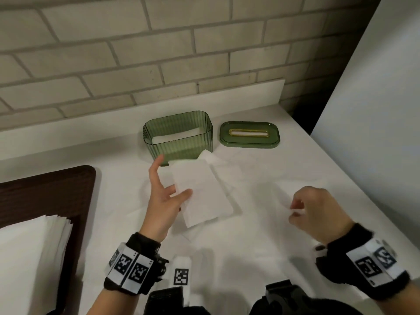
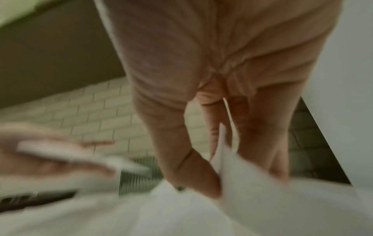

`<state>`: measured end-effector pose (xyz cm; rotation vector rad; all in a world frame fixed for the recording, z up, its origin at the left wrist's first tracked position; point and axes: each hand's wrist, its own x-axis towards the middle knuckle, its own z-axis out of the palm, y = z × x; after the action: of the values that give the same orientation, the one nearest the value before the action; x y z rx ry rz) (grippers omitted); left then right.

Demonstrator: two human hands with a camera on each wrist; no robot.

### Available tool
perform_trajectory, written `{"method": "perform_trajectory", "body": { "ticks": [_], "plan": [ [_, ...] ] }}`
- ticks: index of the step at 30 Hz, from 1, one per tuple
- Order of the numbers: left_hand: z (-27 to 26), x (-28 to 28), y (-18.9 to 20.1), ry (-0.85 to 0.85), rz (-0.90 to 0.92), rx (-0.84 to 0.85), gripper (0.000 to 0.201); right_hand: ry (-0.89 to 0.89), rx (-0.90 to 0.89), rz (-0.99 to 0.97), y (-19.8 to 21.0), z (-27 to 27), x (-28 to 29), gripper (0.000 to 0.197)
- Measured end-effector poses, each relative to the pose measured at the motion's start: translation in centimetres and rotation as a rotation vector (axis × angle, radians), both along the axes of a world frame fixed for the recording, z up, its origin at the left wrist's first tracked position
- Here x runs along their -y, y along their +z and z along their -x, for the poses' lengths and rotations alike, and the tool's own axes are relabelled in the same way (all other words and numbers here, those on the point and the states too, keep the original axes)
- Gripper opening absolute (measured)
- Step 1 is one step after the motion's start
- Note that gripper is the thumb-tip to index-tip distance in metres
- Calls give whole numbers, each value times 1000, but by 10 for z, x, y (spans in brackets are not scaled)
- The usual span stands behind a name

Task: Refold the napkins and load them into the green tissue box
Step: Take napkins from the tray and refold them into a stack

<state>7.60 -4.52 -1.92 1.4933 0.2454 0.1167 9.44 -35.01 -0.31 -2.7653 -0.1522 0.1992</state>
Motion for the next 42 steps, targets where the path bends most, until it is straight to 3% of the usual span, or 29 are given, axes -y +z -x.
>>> {"method": "perform_trajectory", "body": {
  "ticks": [2, 4, 10, 12, 15, 19, 24, 26, 28, 29, 32, 38, 42],
  "plan": [
    [0, -2, -3, -67, -140, 71, 77, 41, 91, -63, 26, 2, -1, 7],
    [0, -3, -1, -109, -264, 104, 55, 128, 138, -124, 60, 3, -9, 8],
    [-6, -13, 21, -107, -268, 204, 26, 599, 39, -355, 134, 2, -45, 15],
    [-6, -15, 26, -98, -229, 229, 24, 717, 1, -408, 143, -4, -58, 13],
    [-5, -13, 31, -94, -175, 237, 44, 810, -12, -460, 147, -18, -79, 14],
    [2, -4, 43, -157, -96, 181, 65, 775, -21, -512, 138, -45, -107, 27],
    [9, 0, 50, -177, 27, 234, 73, 674, 9, -544, 117, -67, -133, 39],
    [11, 2, 52, -164, -21, 299, 61, 645, 27, -545, 114, -73, -138, 40],
    [12, 2, 52, -152, -34, 305, 27, 634, 28, -557, 113, -76, -140, 42],
    [13, 2, 52, -151, -43, 292, 19, 634, 27, -563, 113, -77, -141, 42],
    [13, 2, 51, -142, -98, 293, 33, 638, 28, -580, 114, -79, -144, 44],
    [14, 5, 53, -159, -42, 337, 64, 633, 50, -627, 110, -82, -144, 46],
    [15, -2, 55, -186, -91, 355, 72, 681, 64, -480, 107, -82, -137, 69]
  ]
}}
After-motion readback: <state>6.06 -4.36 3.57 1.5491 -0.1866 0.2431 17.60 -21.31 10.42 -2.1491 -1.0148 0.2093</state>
